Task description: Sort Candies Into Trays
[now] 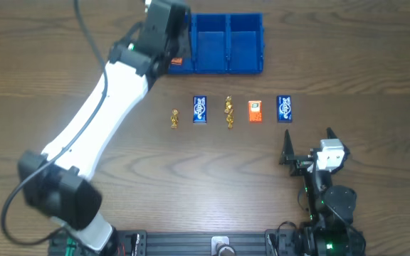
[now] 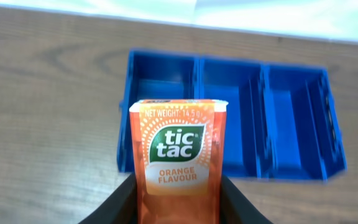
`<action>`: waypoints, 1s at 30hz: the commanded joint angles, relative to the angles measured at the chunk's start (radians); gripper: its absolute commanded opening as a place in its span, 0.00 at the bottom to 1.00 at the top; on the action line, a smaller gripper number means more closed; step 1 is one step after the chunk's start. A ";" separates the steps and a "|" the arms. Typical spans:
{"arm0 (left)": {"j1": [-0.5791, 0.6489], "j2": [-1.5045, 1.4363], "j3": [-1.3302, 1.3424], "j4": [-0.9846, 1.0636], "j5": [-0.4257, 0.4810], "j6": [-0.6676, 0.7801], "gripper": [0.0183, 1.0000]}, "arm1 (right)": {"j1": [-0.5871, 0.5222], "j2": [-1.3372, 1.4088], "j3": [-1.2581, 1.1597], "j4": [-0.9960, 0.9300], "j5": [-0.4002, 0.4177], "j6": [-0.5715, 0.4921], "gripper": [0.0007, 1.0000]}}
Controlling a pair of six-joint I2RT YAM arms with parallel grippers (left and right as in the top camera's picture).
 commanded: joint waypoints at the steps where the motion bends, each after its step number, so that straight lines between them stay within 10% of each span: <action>1: 0.039 0.188 0.151 -0.067 -0.001 0.032 0.20 | 0.003 -0.005 -0.004 -0.005 -0.005 -0.014 1.00; 23: 0.083 0.320 0.151 -0.023 0.098 0.089 0.21 | 0.003 -0.005 -0.004 -0.005 -0.005 -0.014 1.00; 25: 0.083 0.320 0.151 -0.021 0.101 0.089 0.31 | 0.003 -0.005 -0.004 -0.005 -0.005 -0.014 1.00; 28: 0.084 0.320 0.151 -0.020 0.090 0.085 0.84 | 0.003 -0.005 -0.004 -0.005 -0.005 -0.014 1.00; 30: 0.088 0.312 0.161 -0.014 0.083 0.068 0.94 | 0.003 -0.005 -0.004 -0.005 -0.005 -0.014 1.00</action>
